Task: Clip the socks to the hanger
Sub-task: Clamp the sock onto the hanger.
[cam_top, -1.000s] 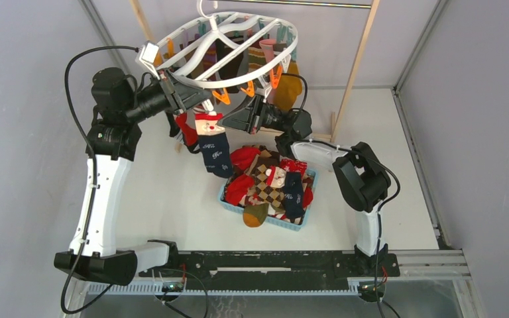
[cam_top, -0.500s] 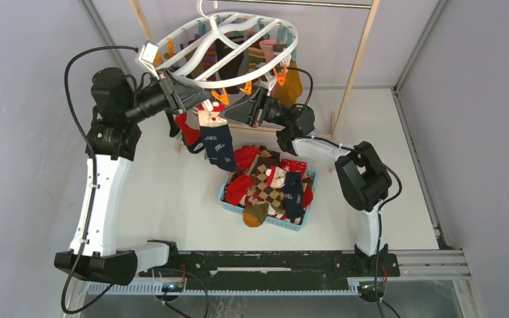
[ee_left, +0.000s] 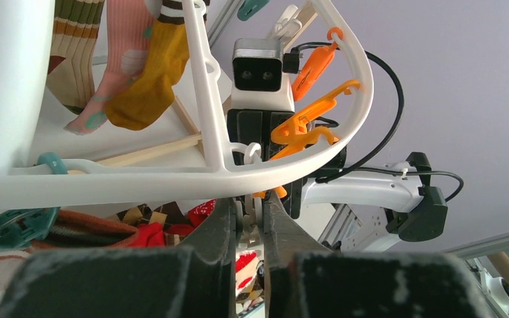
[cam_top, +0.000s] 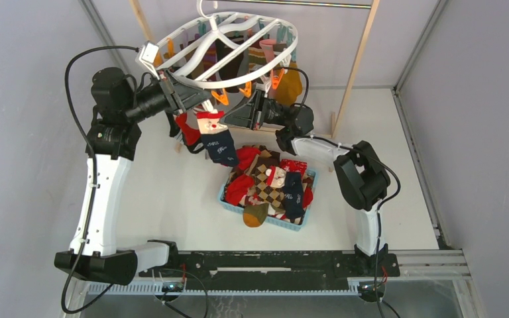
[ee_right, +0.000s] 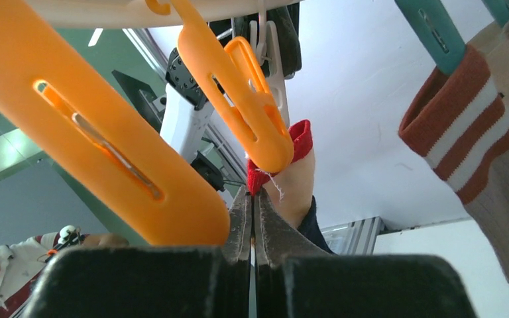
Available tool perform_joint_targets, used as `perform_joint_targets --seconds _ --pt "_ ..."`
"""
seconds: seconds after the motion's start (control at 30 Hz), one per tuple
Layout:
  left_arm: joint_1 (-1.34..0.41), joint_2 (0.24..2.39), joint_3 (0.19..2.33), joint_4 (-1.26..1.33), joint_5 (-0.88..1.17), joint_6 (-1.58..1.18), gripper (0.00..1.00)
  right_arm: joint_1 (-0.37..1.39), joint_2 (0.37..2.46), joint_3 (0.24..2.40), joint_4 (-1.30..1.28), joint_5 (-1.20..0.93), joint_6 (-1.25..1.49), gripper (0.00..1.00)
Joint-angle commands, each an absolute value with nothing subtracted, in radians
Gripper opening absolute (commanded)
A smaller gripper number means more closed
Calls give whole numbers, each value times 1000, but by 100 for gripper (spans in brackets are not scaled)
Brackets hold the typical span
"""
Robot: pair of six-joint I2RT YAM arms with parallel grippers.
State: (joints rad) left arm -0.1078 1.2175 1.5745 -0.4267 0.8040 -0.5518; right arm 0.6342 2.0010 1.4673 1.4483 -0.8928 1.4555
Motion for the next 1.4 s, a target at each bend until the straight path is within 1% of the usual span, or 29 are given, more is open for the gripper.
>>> perform_joint_targets --seconds 0.0,0.33,0.57,0.9,1.37 --pt "-101 1220 1585 -411 860 -570 0 629 1999 1496 1519 -928 1486 0" --pt "-102 1225 1589 -405 894 -578 0 629 2059 1613 1519 -890 1529 0" --pt "-101 1223 1592 -405 911 -580 0 619 2056 1585 1519 -835 1516 0" --pt "-102 1224 1588 -397 932 -586 0 618 2033 1564 1520 -830 1507 0" --pt "-101 1221 1586 -394 935 -583 0 619 2002 1546 1521 -761 1489 0"
